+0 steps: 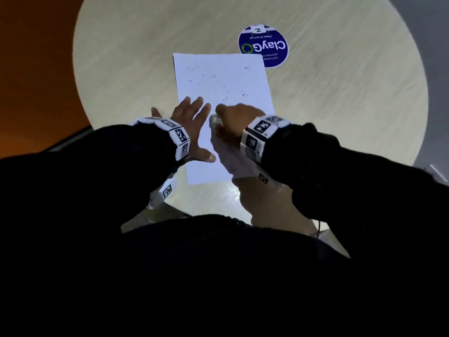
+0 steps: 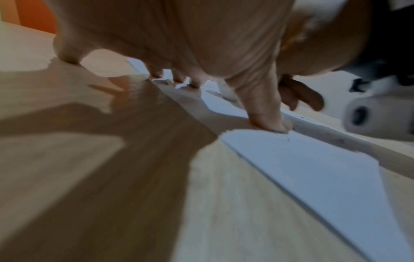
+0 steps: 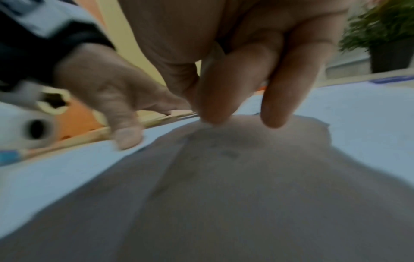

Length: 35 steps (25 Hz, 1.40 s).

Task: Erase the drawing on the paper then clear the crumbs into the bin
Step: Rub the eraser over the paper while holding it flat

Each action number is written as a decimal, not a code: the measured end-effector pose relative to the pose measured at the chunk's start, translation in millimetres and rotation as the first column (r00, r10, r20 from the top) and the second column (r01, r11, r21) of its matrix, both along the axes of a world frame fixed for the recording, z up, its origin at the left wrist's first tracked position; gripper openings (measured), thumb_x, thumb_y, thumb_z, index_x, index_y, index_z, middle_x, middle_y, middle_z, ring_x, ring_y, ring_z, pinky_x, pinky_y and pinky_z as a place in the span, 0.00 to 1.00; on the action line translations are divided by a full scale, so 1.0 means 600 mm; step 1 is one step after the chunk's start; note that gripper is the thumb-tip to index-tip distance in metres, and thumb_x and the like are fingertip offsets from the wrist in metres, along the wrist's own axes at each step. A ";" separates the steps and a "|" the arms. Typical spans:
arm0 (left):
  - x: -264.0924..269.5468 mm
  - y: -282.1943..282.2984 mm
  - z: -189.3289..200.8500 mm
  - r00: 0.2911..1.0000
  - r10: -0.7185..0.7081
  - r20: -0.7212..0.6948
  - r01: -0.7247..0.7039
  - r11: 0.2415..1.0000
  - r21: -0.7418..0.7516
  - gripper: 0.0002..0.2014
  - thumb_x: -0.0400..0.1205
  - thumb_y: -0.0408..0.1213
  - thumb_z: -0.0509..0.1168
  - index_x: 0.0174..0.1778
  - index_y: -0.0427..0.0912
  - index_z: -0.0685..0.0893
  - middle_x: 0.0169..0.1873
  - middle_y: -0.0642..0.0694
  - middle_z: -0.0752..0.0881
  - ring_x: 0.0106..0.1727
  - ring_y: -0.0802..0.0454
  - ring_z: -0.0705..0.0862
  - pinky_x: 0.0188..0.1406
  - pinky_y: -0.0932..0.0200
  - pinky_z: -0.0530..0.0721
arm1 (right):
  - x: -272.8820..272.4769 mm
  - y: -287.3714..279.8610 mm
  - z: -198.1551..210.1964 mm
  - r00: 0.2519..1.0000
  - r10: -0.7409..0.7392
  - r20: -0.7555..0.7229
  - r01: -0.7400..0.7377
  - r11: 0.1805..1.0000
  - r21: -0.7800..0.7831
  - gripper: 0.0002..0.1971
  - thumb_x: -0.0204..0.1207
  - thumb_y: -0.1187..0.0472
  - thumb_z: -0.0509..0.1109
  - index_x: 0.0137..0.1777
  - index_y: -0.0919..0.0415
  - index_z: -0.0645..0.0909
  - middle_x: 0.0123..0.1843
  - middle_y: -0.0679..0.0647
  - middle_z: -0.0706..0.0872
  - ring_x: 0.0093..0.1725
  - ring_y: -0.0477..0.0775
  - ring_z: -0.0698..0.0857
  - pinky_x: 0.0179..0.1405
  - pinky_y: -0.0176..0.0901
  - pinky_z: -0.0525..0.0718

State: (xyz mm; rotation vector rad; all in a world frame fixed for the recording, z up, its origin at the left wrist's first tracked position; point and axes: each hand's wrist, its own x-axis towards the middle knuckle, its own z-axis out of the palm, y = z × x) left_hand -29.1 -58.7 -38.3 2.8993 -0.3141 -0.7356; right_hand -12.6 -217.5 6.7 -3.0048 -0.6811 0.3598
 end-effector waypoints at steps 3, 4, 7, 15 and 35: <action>-0.002 0.001 0.003 1.000 -0.004 0.005 0.004 1.000 0.002 0.61 0.65 0.73 0.67 0.83 0.55 0.35 0.83 0.56 0.34 0.83 0.54 0.34 0.68 0.14 0.45 | -0.050 -0.003 0.011 0.999 0.009 0.052 -0.008 1.000 -0.029 0.09 0.75 0.48 0.60 0.41 0.52 0.74 0.27 0.49 0.71 0.30 0.59 0.77 0.30 0.42 0.69; -0.001 -0.001 0.004 1.000 -0.003 0.000 0.003 1.000 0.006 0.61 0.65 0.73 0.67 0.83 0.55 0.35 0.83 0.56 0.34 0.83 0.54 0.33 0.68 0.15 0.45 | -0.032 -0.005 0.011 0.998 0.035 0.060 -0.033 0.998 -0.044 0.11 0.78 0.47 0.58 0.44 0.53 0.75 0.29 0.50 0.72 0.31 0.59 0.77 0.31 0.43 0.68; -0.001 -0.003 0.007 1.000 0.009 -0.010 -0.008 1.000 0.020 0.61 0.65 0.74 0.67 0.83 0.56 0.34 0.83 0.56 0.33 0.83 0.53 0.33 0.69 0.16 0.44 | 0.041 -0.002 0.019 0.999 0.013 -0.035 -0.014 1.000 -0.026 0.15 0.83 0.47 0.52 0.55 0.56 0.74 0.39 0.53 0.75 0.38 0.58 0.75 0.37 0.46 0.68; -0.001 -0.003 0.007 1.000 0.005 -0.004 -0.005 1.000 0.012 0.62 0.65 0.73 0.67 0.83 0.56 0.34 0.83 0.56 0.34 0.83 0.54 0.33 0.69 0.16 0.45 | 0.029 -0.007 0.025 0.998 0.049 -0.035 -0.050 0.998 -0.034 0.14 0.83 0.47 0.51 0.53 0.54 0.74 0.35 0.50 0.73 0.36 0.58 0.75 0.35 0.44 0.68; 0.003 0.004 -0.007 0.999 -0.030 0.036 0.030 1.000 -0.006 0.64 0.62 0.78 0.63 0.84 0.52 0.35 0.83 0.53 0.35 0.84 0.49 0.35 0.75 0.22 0.47 | 0.046 -0.016 0.020 0.984 -0.039 -0.174 0.035 0.999 -0.022 0.14 0.80 0.50 0.58 0.56 0.58 0.74 0.49 0.58 0.82 0.42 0.58 0.77 0.41 0.45 0.73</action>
